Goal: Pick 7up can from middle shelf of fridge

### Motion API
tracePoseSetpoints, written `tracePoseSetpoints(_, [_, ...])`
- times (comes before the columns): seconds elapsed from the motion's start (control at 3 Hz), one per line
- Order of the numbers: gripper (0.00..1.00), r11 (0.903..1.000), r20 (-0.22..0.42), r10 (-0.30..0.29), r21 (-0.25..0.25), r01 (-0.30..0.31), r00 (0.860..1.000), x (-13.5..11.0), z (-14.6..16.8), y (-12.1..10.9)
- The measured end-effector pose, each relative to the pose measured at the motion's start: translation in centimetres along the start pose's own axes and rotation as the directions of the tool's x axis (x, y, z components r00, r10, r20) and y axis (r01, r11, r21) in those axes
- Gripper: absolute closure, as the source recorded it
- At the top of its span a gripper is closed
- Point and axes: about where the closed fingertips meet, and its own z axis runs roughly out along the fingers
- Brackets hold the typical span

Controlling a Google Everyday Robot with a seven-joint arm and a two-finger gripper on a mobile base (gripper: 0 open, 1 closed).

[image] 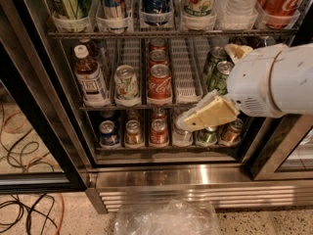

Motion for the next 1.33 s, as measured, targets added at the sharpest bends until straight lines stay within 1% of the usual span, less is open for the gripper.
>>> tracePoseSetpoints(0.33, [0.00,0.9999,0.016,0.013,0.002,-0.013,1.000,-0.4,4.0,1.8])
tracePoseSetpoints(0.67, [0.00,0.9988,0.051,0.044,0.019,-0.045,0.998,-0.7,7.6,3.3])
tracePoseSetpoints(1.0, [0.00,0.9977,0.067,0.042,0.050,-0.045,0.997,-1.1,7.7,2.7])
tracePoseSetpoints(1.33, [0.00,0.9985,0.040,0.010,0.054,-0.012,0.999,-0.9,6.3,2.0])
